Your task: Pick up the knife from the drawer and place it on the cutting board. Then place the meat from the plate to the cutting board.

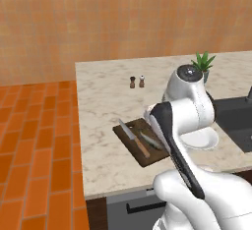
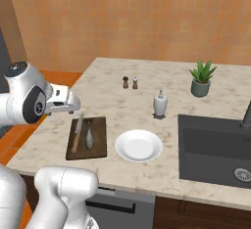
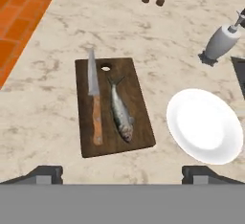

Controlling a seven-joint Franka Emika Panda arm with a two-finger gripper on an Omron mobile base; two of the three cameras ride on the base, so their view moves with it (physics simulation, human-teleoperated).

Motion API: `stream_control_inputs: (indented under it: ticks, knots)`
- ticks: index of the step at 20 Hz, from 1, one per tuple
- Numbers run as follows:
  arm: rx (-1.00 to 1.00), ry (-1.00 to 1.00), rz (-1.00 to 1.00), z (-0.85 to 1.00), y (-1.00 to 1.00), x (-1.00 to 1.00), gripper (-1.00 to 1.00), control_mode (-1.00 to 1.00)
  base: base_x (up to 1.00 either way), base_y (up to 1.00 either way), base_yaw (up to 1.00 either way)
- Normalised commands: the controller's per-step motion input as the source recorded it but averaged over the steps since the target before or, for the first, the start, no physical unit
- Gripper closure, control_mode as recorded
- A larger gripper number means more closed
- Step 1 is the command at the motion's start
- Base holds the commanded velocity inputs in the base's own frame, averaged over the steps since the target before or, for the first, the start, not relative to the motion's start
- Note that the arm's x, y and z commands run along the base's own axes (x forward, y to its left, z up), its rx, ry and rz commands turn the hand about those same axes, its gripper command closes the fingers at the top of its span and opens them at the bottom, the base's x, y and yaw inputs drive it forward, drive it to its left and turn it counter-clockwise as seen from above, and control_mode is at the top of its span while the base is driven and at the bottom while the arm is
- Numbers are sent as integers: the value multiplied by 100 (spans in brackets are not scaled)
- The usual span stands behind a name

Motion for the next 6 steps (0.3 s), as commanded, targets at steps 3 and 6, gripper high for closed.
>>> stream_control_inputs:
  ticks: [3, 6]
  knots:
    - [-6, -33, 0, 90, 33, -65, -100, -100, 0, 0, 0]
    - [-21, -8, 0, 83, 79, -20, -100, -100, 0, 0, 0]
